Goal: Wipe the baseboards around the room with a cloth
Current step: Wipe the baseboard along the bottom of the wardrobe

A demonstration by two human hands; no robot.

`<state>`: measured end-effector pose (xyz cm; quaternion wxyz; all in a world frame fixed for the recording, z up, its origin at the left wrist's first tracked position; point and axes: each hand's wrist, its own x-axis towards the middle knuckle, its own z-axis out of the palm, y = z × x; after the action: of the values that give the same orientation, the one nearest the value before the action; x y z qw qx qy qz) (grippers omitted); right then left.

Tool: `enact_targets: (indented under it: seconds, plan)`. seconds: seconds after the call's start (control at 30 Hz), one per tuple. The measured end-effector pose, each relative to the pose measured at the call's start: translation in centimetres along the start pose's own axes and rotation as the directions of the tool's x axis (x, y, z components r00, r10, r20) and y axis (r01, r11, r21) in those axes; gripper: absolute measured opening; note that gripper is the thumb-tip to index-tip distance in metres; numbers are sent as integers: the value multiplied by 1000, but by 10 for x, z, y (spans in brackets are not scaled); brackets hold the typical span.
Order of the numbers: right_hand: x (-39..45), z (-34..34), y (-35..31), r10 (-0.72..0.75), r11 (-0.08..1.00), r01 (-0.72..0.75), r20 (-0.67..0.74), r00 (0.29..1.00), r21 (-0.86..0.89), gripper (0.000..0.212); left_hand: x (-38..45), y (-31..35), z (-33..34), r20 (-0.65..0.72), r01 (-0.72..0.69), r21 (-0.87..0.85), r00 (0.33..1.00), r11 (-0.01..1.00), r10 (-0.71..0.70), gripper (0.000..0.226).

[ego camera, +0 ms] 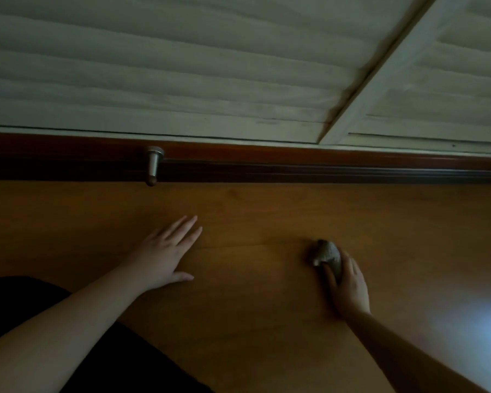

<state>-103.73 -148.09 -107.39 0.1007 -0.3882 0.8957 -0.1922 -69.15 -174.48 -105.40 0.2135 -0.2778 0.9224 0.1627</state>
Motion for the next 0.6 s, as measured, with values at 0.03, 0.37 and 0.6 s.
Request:
enact_targets:
  seconds: [0.03,0.37,0.6]
  plan:
    - [-3,1,3,-23,1000,23,-3,1000,-18,59,6,7,1,6,-15,0,1000,1000,15,112]
    - [0,12,15,-191,981,191,13,981,36,63,84,108,-9,126,-97,22,988,995,94,132]
    - [4,15,21,-216,976,214,41,976,39,62,95,116,-24,240,-82,68,969,994,63,139]
